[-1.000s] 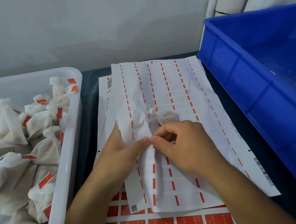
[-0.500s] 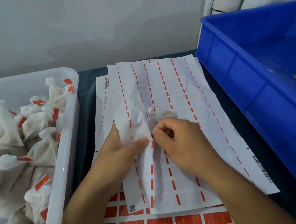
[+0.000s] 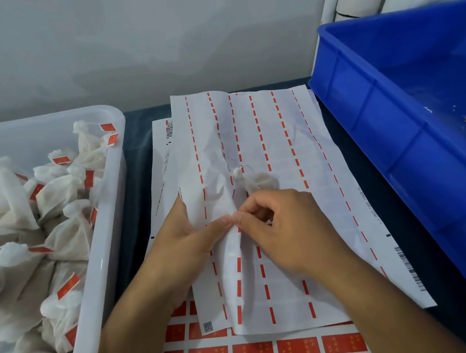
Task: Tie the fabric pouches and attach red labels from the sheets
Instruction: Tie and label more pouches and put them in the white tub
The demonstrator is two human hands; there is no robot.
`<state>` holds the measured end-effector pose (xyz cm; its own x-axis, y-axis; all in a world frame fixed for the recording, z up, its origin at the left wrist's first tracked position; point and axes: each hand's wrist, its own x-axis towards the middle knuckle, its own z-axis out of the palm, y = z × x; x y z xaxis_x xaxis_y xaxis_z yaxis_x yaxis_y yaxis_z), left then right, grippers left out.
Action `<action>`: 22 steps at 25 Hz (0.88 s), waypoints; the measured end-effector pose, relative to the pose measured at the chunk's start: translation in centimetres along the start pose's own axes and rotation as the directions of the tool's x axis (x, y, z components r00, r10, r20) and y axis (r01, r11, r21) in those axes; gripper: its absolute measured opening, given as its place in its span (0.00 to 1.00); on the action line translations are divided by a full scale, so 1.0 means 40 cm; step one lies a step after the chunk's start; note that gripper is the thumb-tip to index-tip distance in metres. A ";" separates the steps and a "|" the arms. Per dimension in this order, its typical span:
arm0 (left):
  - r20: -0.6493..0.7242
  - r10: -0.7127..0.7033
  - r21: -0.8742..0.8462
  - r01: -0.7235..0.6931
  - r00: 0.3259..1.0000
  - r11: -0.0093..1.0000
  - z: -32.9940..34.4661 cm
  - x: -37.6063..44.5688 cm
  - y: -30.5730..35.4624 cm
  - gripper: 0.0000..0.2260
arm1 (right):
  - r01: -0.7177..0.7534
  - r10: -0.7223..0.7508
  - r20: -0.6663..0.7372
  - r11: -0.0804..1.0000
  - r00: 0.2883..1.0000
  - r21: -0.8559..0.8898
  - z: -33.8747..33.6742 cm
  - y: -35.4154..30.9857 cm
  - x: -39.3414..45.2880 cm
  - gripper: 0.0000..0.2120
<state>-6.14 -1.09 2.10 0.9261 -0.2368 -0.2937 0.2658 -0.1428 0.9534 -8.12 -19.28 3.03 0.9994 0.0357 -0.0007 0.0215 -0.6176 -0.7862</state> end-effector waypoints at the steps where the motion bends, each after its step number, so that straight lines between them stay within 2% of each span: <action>1: 0.009 0.002 -0.002 -0.002 1.000 1.000 -0.002 0.001 -0.002 0.21 | 0.003 -0.003 -0.004 1.000 1.000 0.001 0.003 0.000 0.000 0.06; 9: -0.012 -0.040 -0.043 0.039 0.999 0.998 -0.006 0.001 -0.001 0.20 | -0.006 0.005 0.007 0.998 1.000 0.070 0.006 0.000 0.000 0.06; 14: -0.069 -0.089 -0.075 0.084 0.994 0.994 -0.006 0.006 -0.002 0.19 | -0.029 0.033 -0.037 0.994 0.999 0.104 -0.004 0.012 0.009 0.08; 17: -0.110 -0.107 -0.067 0.100 0.988 0.993 -0.003 0.010 0.003 0.17 | 0.001 0.000 -0.015 0.993 1.000 0.120 -0.013 0.015 0.009 0.06; 20: -0.092 -0.094 -0.056 0.089 0.991 0.994 -0.004 0.012 0.005 0.19 | 0.027 -0.028 0.009 0.993 1.000 0.118 -0.014 0.016 0.007 0.01; 22: -0.077 -0.089 -0.058 0.085 0.993 0.995 -0.006 0.011 0.002 0.19 | 0.026 -0.030 0.039 0.995 0.999 0.100 -0.009 0.018 0.008 0.06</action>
<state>-5.64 -0.96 2.05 0.9167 -0.1481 -0.3711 0.3584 -0.1059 0.9276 -7.79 -20.00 2.68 0.9964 0.0851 -0.0012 0.0446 -0.5346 -0.8439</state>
